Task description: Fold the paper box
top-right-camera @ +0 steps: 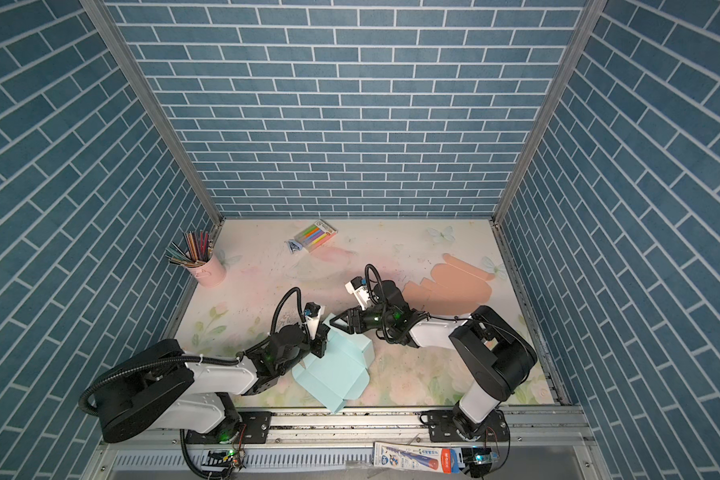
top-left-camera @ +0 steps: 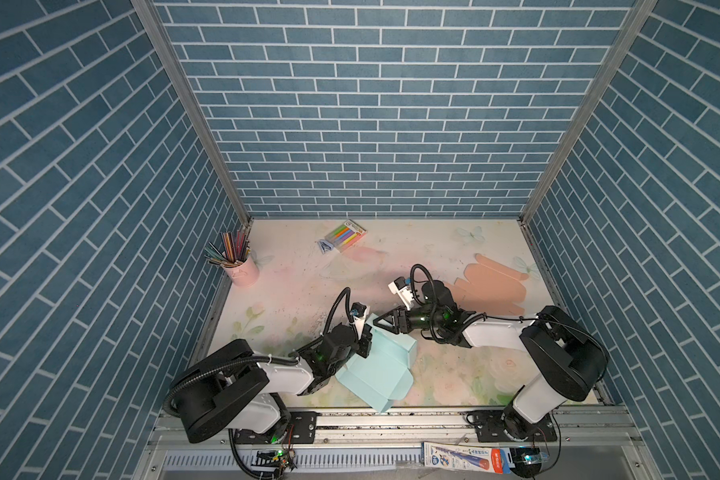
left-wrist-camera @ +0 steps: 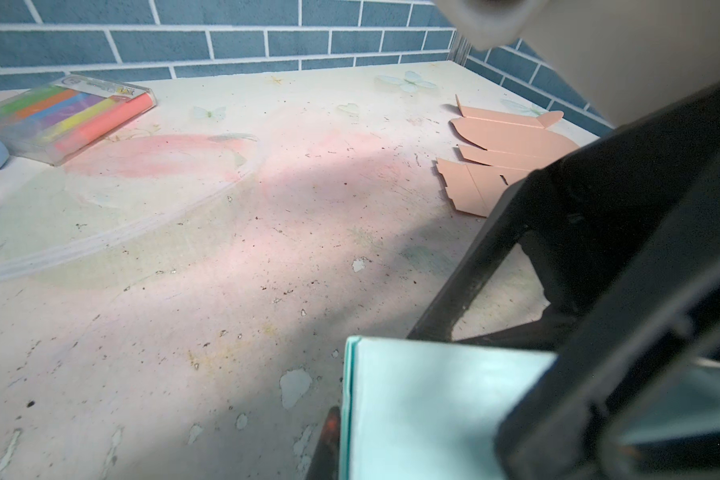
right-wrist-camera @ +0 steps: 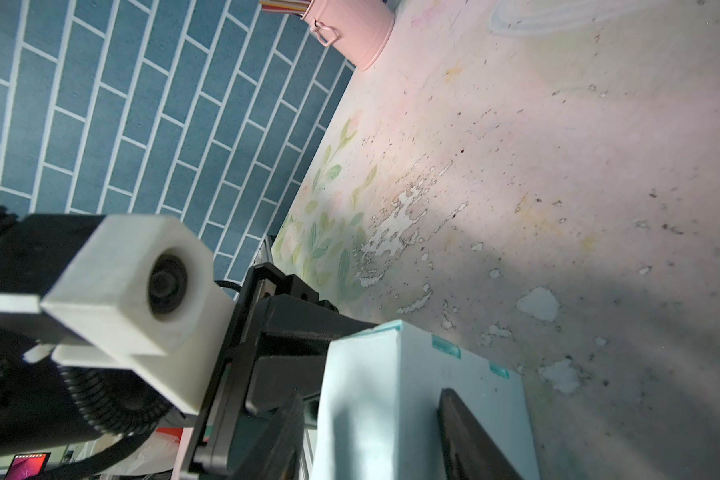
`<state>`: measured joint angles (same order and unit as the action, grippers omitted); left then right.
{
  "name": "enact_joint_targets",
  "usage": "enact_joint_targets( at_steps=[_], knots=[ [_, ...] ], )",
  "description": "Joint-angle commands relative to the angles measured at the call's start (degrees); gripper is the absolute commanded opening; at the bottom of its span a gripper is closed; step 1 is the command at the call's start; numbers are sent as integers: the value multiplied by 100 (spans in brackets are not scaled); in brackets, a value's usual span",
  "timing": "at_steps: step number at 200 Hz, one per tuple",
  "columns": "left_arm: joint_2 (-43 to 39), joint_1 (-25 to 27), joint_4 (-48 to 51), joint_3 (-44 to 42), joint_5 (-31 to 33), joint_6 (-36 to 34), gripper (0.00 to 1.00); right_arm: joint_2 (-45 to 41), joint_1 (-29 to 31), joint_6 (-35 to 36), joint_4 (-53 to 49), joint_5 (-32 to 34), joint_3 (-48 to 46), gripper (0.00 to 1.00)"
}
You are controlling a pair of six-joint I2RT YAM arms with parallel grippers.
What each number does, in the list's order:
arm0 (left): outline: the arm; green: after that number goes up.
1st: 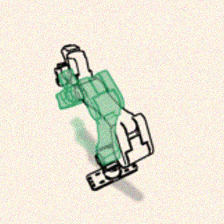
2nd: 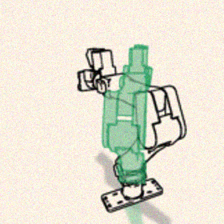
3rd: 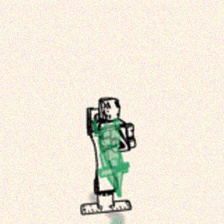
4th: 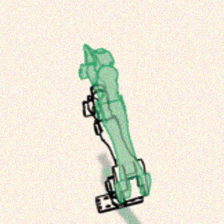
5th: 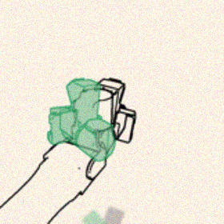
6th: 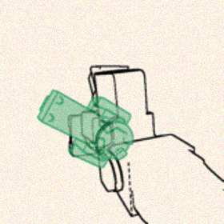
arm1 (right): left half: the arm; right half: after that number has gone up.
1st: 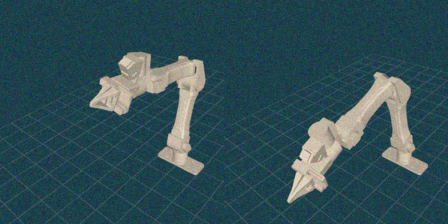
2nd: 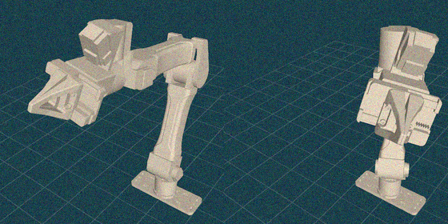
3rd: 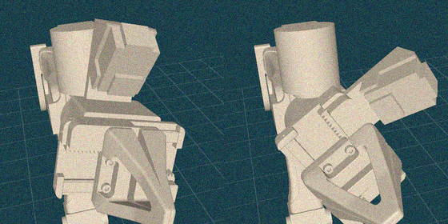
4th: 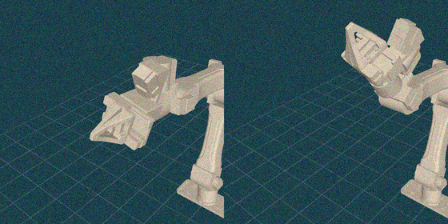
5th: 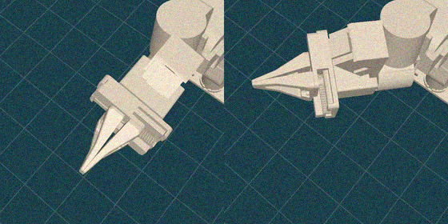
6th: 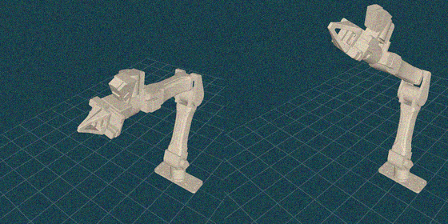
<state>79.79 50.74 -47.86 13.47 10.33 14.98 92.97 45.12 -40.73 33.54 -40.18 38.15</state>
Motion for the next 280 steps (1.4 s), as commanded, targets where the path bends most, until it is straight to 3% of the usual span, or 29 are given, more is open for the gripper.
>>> enact_joint_targets(
  at_steps=[1, 57, 114, 188, 245, 280],
  knots=[
    [176, -56, 70, 36, 513, 84, 12, -230, 428, -403, -192, -942, -204, 52],
    [177, -38, 118, -11, 479, 66, 18, -435, 428, -18, -849, -423, -118, 53],
    [63, 64, 275, -126, 541, 0, 32, -673, 427, 767, -2303, 488, 344, 60],
    [-285, 160, 446, -492, 575, 116, 39, -949, 418, 1085, -2999, 895, 654, 69],
    [-1200, 209, 1100, -757, 468, 338, 47, -963, 614, 1533, -3768, 1319, 1175, 80],
    [-1473, 215, 2740, -138, 642, 1068, 52, -710, 886, 1916, -4678, 2005, 1726, 85]
  ],
)
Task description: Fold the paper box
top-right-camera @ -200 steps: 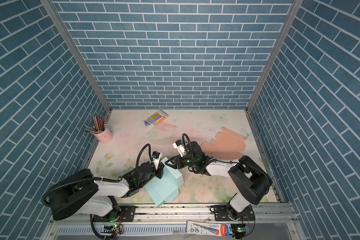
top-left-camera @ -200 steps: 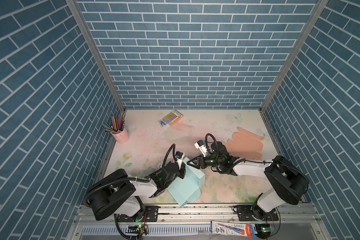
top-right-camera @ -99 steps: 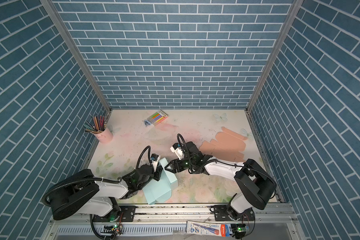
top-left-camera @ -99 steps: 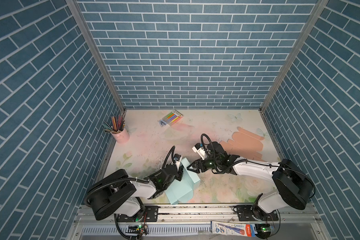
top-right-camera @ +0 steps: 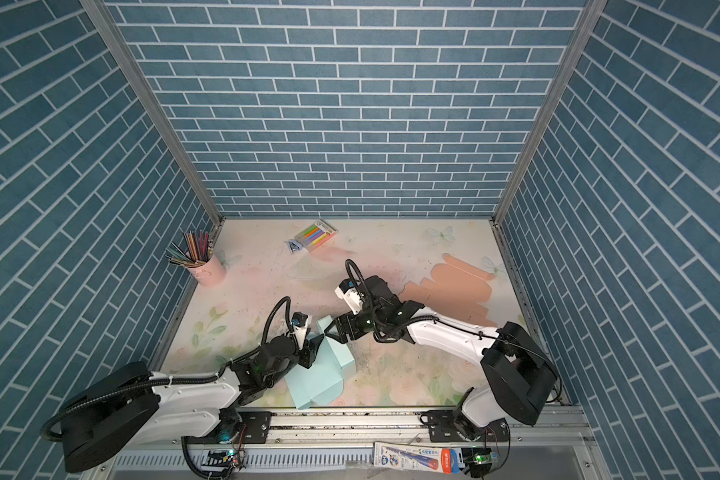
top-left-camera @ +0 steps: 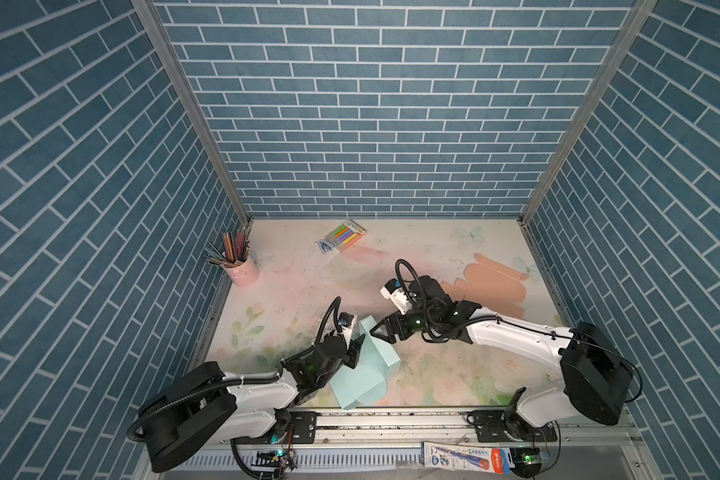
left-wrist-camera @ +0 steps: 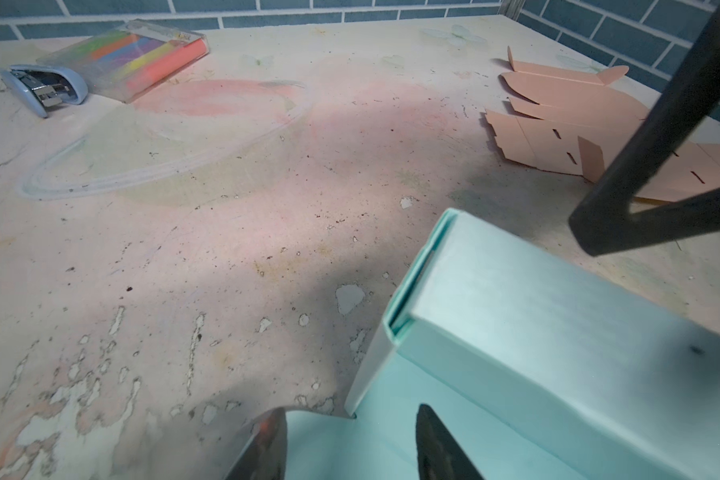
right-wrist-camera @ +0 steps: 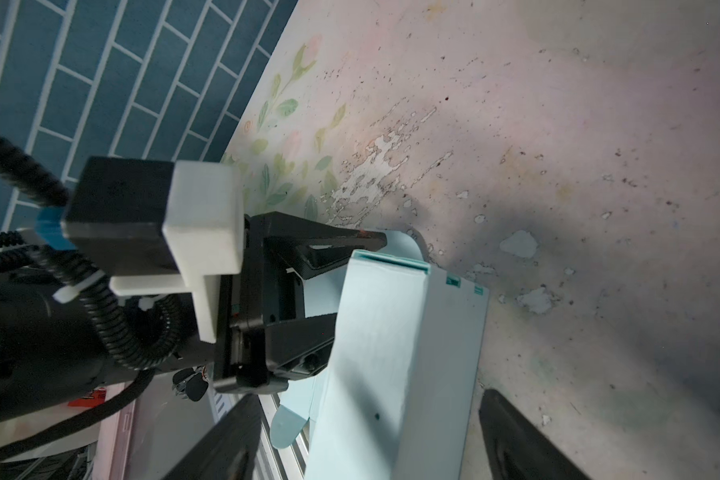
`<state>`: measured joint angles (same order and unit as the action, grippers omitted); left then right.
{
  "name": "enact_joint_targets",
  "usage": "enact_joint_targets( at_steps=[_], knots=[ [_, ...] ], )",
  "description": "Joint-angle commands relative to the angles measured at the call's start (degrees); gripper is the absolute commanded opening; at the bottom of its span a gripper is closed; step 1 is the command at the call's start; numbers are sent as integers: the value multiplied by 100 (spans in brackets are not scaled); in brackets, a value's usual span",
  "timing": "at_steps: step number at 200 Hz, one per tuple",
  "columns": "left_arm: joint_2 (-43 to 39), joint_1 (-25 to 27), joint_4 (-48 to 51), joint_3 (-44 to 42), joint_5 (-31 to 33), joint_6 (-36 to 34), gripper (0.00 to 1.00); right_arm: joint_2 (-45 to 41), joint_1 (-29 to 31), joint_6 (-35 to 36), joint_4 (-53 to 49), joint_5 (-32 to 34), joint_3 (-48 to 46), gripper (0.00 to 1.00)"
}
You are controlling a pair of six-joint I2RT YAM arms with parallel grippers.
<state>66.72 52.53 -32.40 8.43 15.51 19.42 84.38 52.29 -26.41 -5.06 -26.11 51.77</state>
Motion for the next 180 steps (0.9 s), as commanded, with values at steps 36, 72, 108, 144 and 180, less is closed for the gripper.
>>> enact_joint_targets(
  at_steps=[36, 72, 108, 144, 180],
  knots=[
    [-369, 36, 1759, 493, -305, 1279, 54, 576, 317, 617, -1219, 810, 709, 84],
    [-581, 31, 2480, 762, -493, 1472, 57, 712, 328, 567, -1232, 891, 700, 81],
    [-849, -82, 3006, 927, -707, 1814, 61, 738, 322, 574, -1284, 998, 677, 80],
    [-947, -186, 3979, 1401, -664, 1875, 61, 556, 72, 377, -797, 588, 272, 77],
    [-1221, -636, 4644, 1739, -871, 1751, 65, 235, -425, 49, 5, -118, -336, 72]
  ],
)
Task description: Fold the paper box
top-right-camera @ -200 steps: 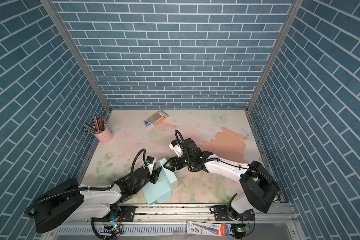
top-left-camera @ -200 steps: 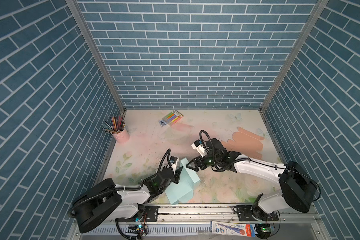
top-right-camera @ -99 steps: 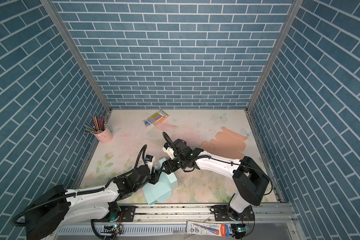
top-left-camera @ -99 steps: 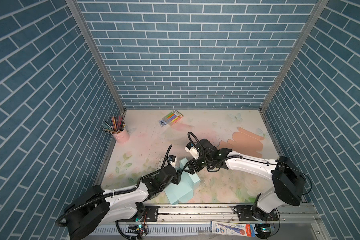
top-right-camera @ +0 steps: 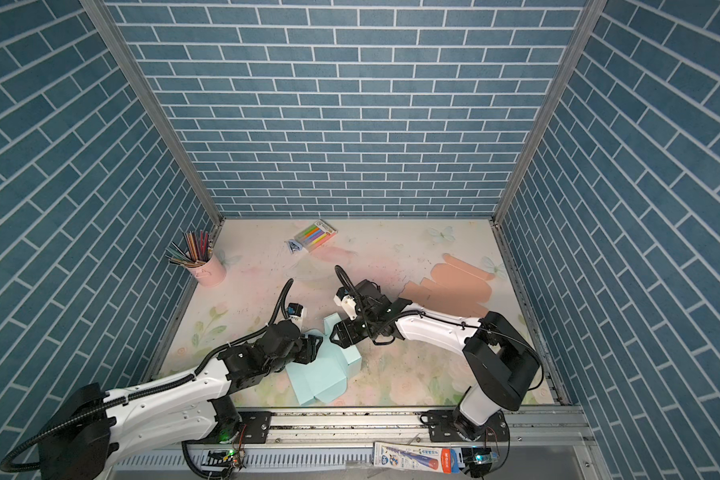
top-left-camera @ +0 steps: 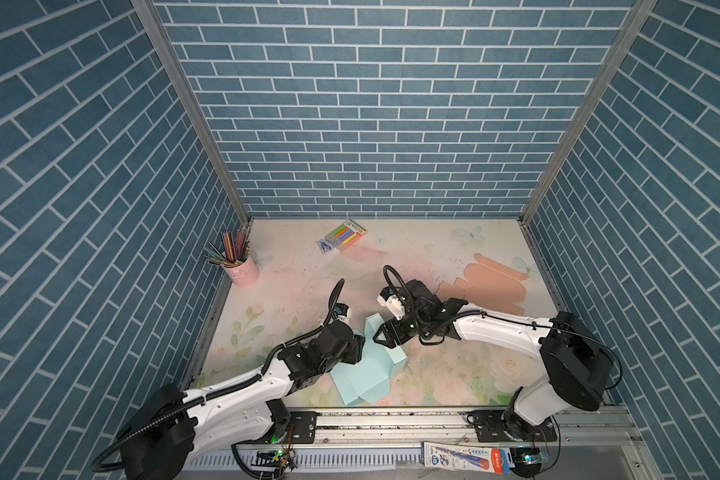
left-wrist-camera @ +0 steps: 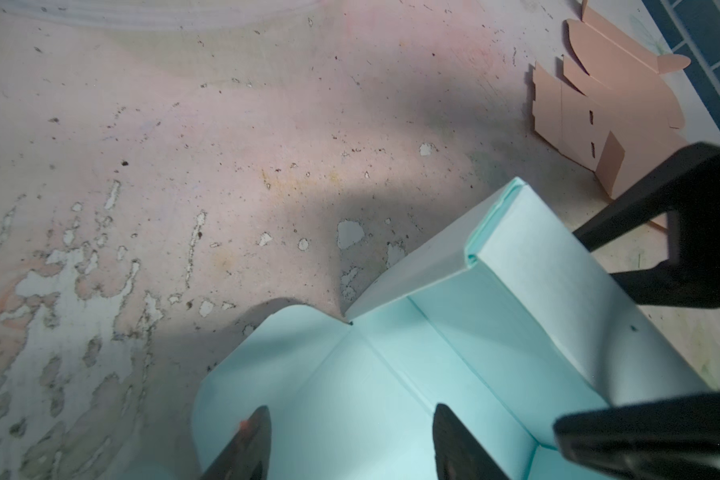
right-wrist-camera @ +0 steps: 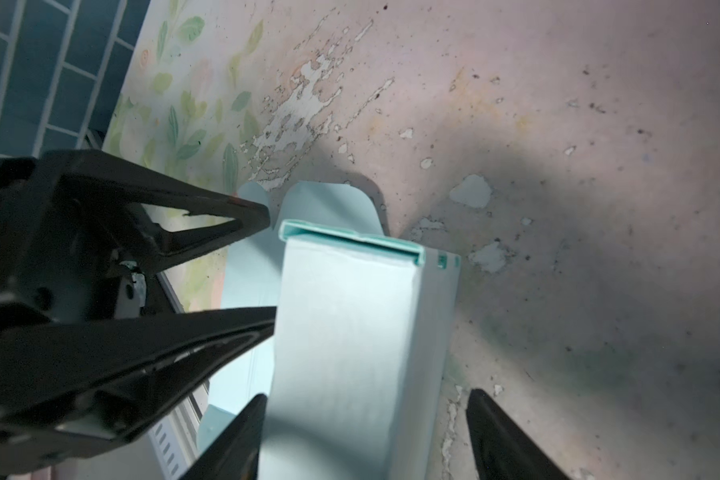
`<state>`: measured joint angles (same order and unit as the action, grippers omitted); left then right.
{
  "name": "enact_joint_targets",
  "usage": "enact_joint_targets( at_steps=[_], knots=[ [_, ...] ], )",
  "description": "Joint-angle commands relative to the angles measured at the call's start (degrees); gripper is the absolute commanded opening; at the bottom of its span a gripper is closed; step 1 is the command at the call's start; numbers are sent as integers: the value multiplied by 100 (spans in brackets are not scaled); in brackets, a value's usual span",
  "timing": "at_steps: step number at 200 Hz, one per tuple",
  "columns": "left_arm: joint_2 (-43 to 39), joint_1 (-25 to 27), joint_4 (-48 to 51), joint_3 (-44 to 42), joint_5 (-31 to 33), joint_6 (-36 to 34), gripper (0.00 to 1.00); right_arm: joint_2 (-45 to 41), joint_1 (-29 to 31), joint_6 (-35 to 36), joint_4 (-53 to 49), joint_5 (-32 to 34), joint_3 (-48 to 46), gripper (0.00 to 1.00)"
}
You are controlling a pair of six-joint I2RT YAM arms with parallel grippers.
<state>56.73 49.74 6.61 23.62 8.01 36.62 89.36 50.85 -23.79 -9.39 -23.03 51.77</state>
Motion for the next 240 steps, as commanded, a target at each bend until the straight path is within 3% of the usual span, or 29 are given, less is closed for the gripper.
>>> enact_joint_targets(
  at_steps=[1, 49, 97, 165, 207, 240],
  knots=[
    [-236, -384, 752, 221, -149, 26, 65, -271, -297, -222, 455, -437, -348, 72],
    [-1028, -1539, 962, 38, -1131, 50, 66, -376, -734, -341, 874, -802, -809, 70],
    [-945, -1874, 619, -336, -1611, 431, 68, -482, -1054, -582, 1440, -1022, -1248, 68],
    [-597, -1774, -1419, -1518, -2645, 1545, 69, -589, -1160, -654, 1680, -1129, -1508, 68],
    [-239, -1301, -2283, -1758, -2500, 2008, 69, -551, -1171, -688, 1756, -1177, -1528, 68],
    [-52, -1145, -2664, -1758, -2409, 2225, 61, -576, -1174, -675, 1739, -1178, -1533, 68]
  ],
)
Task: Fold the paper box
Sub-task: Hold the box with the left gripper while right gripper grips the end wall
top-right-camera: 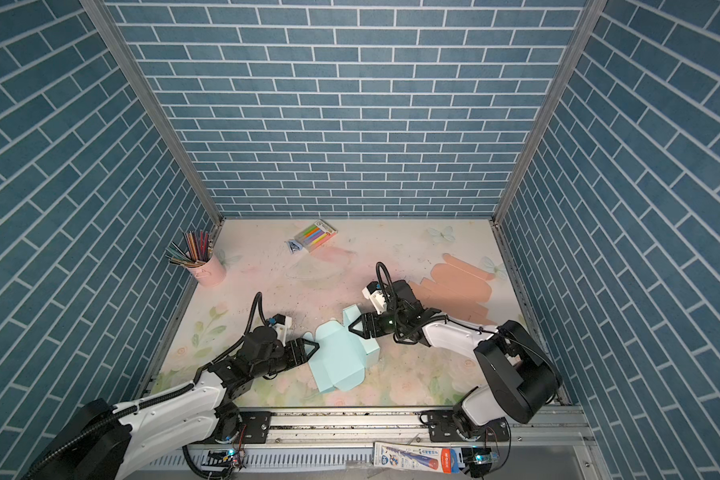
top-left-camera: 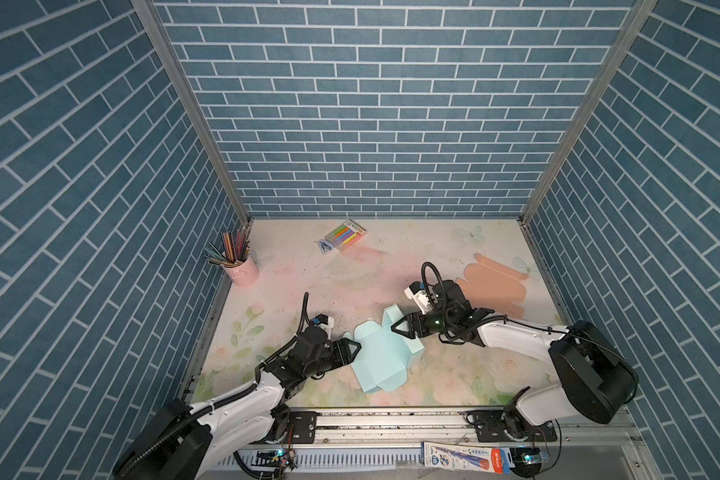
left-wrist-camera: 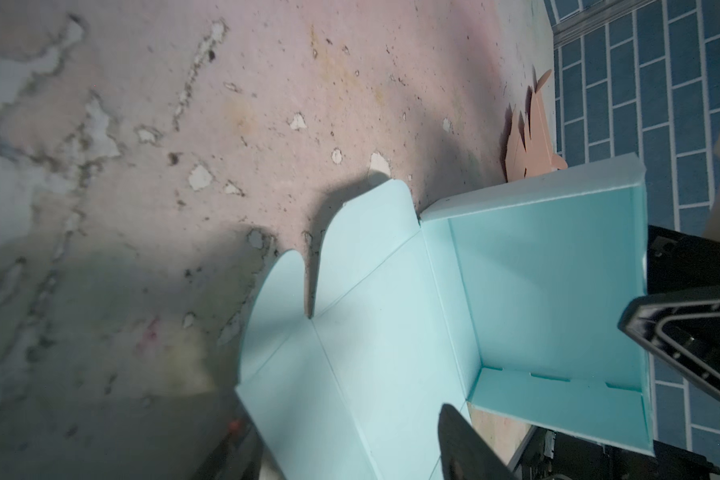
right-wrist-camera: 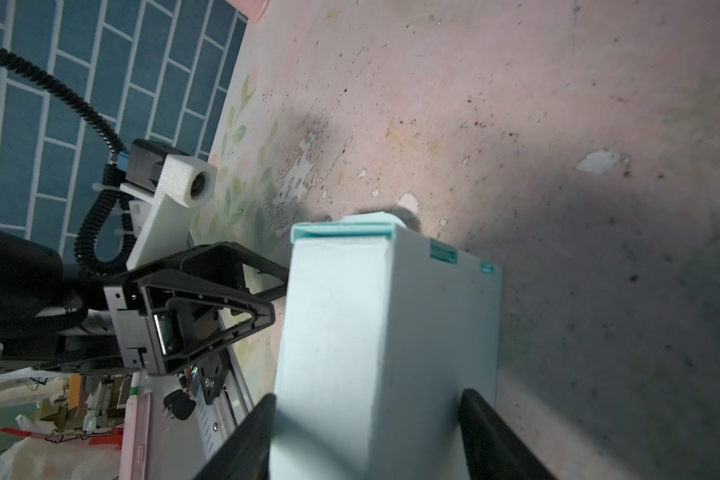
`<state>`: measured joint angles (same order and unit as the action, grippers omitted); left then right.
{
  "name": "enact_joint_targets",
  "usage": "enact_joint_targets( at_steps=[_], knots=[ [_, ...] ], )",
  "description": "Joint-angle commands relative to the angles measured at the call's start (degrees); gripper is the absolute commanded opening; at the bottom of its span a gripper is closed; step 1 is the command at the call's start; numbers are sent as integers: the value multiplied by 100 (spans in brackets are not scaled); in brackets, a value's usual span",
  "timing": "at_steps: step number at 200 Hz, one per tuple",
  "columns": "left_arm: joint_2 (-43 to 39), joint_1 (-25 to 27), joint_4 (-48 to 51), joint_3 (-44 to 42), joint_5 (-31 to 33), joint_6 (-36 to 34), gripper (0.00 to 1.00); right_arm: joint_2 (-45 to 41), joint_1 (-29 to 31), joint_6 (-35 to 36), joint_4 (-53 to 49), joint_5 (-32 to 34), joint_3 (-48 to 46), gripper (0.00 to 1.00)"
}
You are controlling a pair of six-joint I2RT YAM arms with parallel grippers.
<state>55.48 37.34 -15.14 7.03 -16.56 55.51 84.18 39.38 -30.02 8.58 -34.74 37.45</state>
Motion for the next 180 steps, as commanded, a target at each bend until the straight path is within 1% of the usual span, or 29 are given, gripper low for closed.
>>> enact_joint_targets(
  at_steps=[1, 15, 49, 81, 107, 143, 180],
  knots=[
    [66, 91, -494, -102, 52, 346, 60, -59, -26, -54, -58, -6, -104, 68],
    [1, 91, -582, -130, 86, 407, 54, -98, -25, -73, -49, 5, -136, 68],
    [-92, 91, -664, -120, 183, 524, 43, -218, -18, -162, 60, 47, -251, 67],
    [68, 93, -935, -225, 247, 807, 28, -225, -20, -145, 59, 11, -264, 67],
    [64, 87, -905, -304, 499, 1119, 16, -336, -24, -170, 38, 14, -260, 67],
    [-257, 90, -592, -362, 907, 1334, 7, -460, -25, -67, -63, 11, -243, 67],
    [-709, 80, -504, -563, 1072, 1742, 0, -711, 24, 97, -331, 158, -131, 68]
  ],
)
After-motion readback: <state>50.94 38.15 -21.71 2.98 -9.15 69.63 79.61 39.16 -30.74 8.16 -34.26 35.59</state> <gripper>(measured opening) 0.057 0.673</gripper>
